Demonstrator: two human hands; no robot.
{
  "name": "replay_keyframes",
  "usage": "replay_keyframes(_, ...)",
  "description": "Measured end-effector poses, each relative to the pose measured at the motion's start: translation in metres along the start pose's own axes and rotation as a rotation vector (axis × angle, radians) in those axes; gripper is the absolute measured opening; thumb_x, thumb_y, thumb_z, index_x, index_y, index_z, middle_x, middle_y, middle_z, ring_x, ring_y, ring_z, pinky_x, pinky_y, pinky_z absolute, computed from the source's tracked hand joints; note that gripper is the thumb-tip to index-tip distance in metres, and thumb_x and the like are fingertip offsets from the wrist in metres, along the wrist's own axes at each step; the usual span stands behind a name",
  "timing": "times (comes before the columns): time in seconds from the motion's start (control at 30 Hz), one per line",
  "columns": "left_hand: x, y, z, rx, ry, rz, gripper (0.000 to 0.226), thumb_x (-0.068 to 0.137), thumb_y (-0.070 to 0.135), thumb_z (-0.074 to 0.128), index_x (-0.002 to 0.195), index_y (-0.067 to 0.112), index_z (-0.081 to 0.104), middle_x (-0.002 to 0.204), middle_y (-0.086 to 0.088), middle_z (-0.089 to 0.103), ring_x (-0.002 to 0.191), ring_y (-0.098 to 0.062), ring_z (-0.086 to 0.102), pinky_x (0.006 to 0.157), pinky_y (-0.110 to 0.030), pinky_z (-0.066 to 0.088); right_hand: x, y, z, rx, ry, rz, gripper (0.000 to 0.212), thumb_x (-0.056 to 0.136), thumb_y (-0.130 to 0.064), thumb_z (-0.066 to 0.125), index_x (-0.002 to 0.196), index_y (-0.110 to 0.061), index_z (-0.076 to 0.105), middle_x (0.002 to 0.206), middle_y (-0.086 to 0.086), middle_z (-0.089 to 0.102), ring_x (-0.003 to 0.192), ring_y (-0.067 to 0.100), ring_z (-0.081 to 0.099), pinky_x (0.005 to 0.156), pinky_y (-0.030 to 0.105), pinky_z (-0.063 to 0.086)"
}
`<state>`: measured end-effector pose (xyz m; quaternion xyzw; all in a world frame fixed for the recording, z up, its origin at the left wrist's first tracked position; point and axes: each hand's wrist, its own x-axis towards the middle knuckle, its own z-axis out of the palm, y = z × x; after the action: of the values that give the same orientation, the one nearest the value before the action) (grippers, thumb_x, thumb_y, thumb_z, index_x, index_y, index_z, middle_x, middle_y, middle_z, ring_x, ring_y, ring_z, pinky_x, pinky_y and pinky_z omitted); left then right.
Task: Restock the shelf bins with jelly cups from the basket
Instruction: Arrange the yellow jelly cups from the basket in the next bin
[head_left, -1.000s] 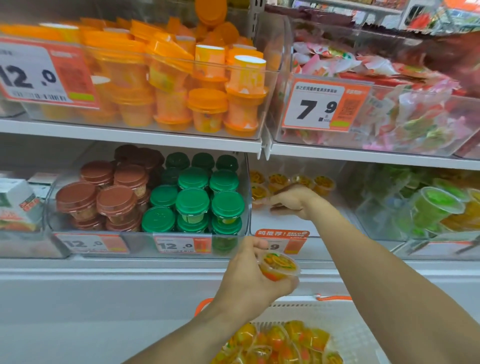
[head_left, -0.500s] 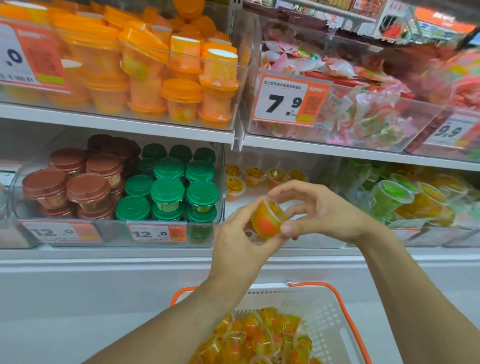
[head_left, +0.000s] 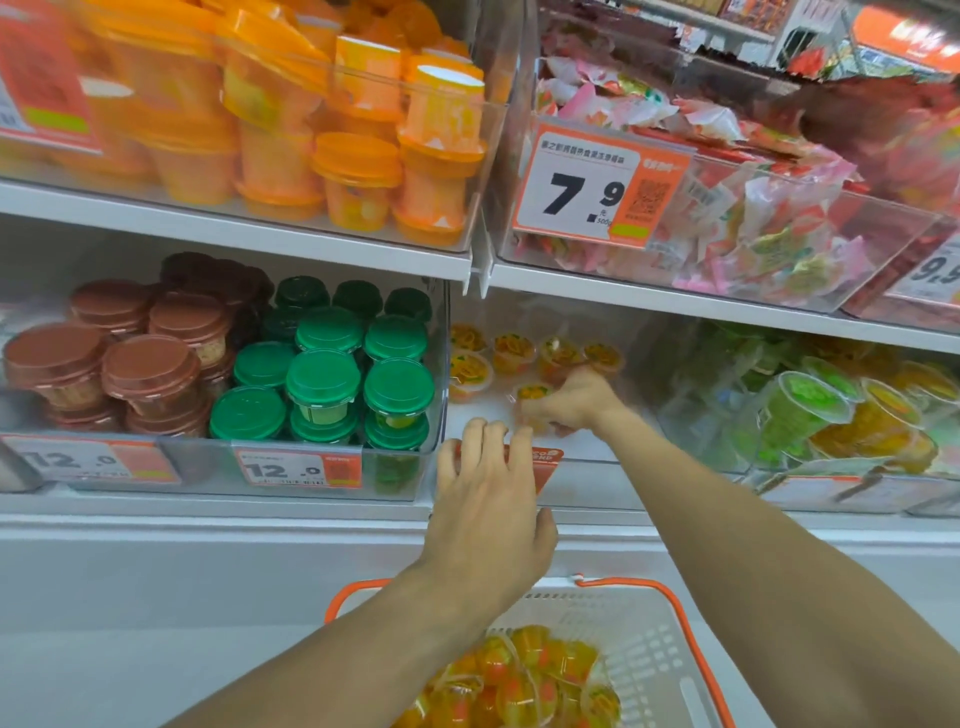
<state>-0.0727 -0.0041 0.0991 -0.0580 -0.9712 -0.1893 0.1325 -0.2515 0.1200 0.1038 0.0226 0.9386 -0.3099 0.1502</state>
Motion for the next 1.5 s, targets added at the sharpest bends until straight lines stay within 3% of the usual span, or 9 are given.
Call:
replay_keyframes(0.2,-0.002,-0.003,0.007,0.016,0.030,0.026,0.058,0.074,0.045,0.064,0.124,0.017,0.056,0.119,-0.005,0.055,0.115,-0.027,0.049,0.095,-0.046,0.045,0.028,-0.009,0.012,-0.026,0.039,-0.073,0.068,0.062,-0.061,0.084,0.111,-0.016,0.071,0.103,0.004,0.074,0.090,0.022,0.072,0.081,0.039,0.061)
replay_keyframes(0.6,-0.002,-0.007,0.013,0.018,0.050,0.035,0.061,0.077,0.046,0.058,0.131,0.019,0.051,0.127,-0.003,0.050,0.125,-0.027,0.042,0.104,-0.046,0.039,0.011,-0.011,-0.007,-0.055,0.036,-0.047,0.059,0.069,-0.059,0.081,0.101,-0.012,0.068,0.099,0.005,0.070,0.085,0.020,0.069,0.077,0.037,0.062)
replay_keyframes(0.83,-0.009,0.004,0.002,-0.174,0.326,0.150,0.053,0.076,0.034,0.063,0.125,0.017,0.053,0.128,-0.003,0.050,0.123,-0.025,0.043,0.098,-0.043,0.033,-0.095,0.013,-0.044,0.230,0.725,-0.294,0.015,0.084,-0.032,0.072,0.075,-0.021,0.068,0.060,-0.009,0.060,0.057,0.003,0.054,0.059,0.015,0.040)
replay_keyframes(0.97,-0.049,0.017,0.033,-0.287,-0.047,0.325,0.021,0.087,0.022,0.057,0.105,0.014,0.061,0.104,-0.002,0.061,0.098,-0.022,0.055,0.086,-0.039,0.043,-0.162,0.069,0.007,0.613,0.968,-0.232,0.035,0.099,-0.026,0.057,0.066,-0.014,0.060,0.058,-0.007,0.056,0.056,0.002,0.051,0.058,0.014,0.037)
replay_keyframes(1.13,-0.125,-0.018,0.104,0.007,-0.862,0.166,0.026,0.097,0.036,0.052,0.100,0.012,0.060,0.105,-0.014,0.067,0.099,-0.033,0.063,0.076,-0.038,0.047,-0.201,0.196,0.130,0.369,0.541,0.275,0.035,0.095,-0.033,0.050,0.092,-0.003,0.067,0.082,0.011,0.069,0.086,0.028,0.066,0.073,0.033,0.044)
replay_keyframes(1.2,-0.162,-0.036,0.131,0.025,-0.964,0.017,0.024,0.094,0.037,0.055,0.094,0.013,0.061,0.104,-0.014,0.069,0.095,-0.032,0.064,0.073,-0.039,0.053,-0.219,0.230,0.166,0.213,0.139,0.383,0.021,0.092,-0.023,0.059,0.098,-0.004,0.068,0.089,0.013,0.068,0.089,0.031,0.064,0.075,0.033,0.047)
replay_keyframes(1.3,-0.216,-0.049,0.159,-0.092,-0.966,-0.214,0.046,0.090,0.043,0.061,0.131,0.023,0.055,0.134,-0.003,0.056,0.120,-0.027,0.054,0.092,-0.029,0.046,-0.254,0.257,0.212,-0.014,-0.412,0.342,0.013,0.091,-0.021,0.060,0.088,-0.010,0.067,0.082,0.006,0.065,0.081,0.023,0.061,0.067,0.030,0.046)
replay_keyframes(1.4,-0.257,-0.060,0.187,0.111,-1.061,-0.262,0.088,0.085,0.054,0.062,0.155,0.022,0.020,0.161,-0.013,0.014,0.146,-0.037,0.018,0.119,-0.044,0.024,-0.267,0.260,0.236,-0.125,-0.544,0.327,0.032,0.089,-0.028,0.067,0.118,-0.015,0.061,0.114,0.008,0.064,0.110,0.027,0.061,0.084,0.032,0.047)
replay_keyframes(1.5,-0.267,-0.062,0.206,0.253,-1.082,-0.228,0.082,0.087,0.045,0.064,0.153,0.017,0.025,0.159,-0.017,0.016,0.144,-0.040,0.017,0.119,-0.049,0.021,-0.260,0.259,0.251,-0.026,-0.535,0.406,0.074,0.086,-0.034,0.070,0.149,-0.018,0.034,0.139,0.010,0.053,0.125,0.030,0.052,0.094,0.036,0.045)
